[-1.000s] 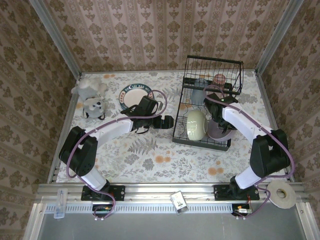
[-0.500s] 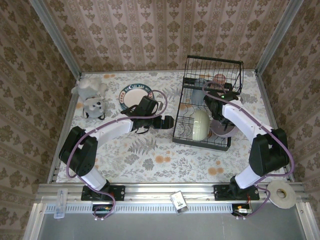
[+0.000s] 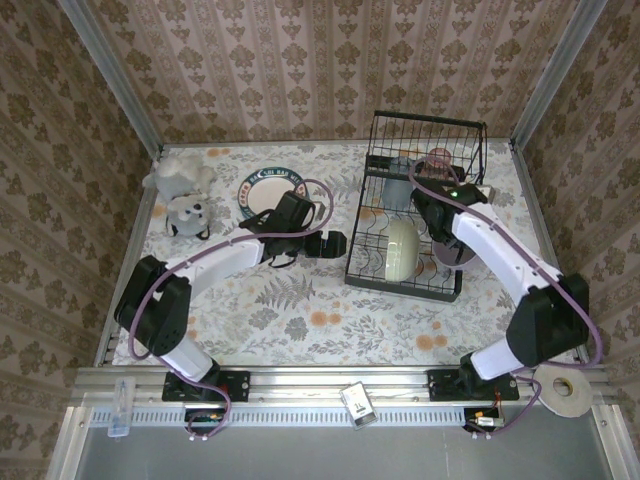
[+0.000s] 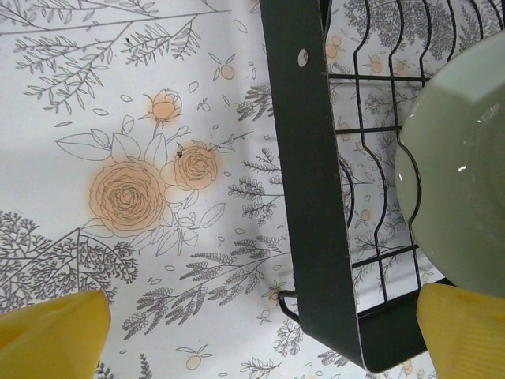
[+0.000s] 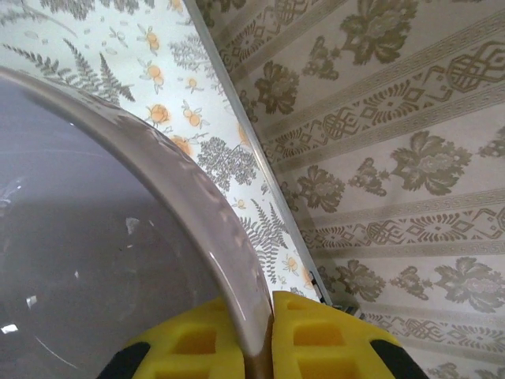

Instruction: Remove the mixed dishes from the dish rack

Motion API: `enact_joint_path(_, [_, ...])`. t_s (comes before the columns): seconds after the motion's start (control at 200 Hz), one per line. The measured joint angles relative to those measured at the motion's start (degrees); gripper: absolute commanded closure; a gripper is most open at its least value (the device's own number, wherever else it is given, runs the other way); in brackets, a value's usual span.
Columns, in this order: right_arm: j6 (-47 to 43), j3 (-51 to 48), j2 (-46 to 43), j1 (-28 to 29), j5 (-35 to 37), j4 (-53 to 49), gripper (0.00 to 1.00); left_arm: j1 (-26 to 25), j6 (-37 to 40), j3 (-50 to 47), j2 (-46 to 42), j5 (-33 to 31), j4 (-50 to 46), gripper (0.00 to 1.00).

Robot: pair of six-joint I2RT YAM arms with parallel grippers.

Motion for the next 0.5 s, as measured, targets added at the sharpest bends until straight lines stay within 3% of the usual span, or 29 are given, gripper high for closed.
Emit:
enact_joint_path(0.31, [-1.99, 1.25, -11.87, 2.27, 0.59, -2.54, 1.00, 0.59, 1.99, 0.57, -5.64, -2.32, -3.08, 0.00])
enact_joint_path(0.5, [-6.23, 1.53, -19.32, 5.18, -0.63, -1.22, 1.00, 5.90, 2.32, 0.55, -10.86, -0.28, -3.93, 0.00])
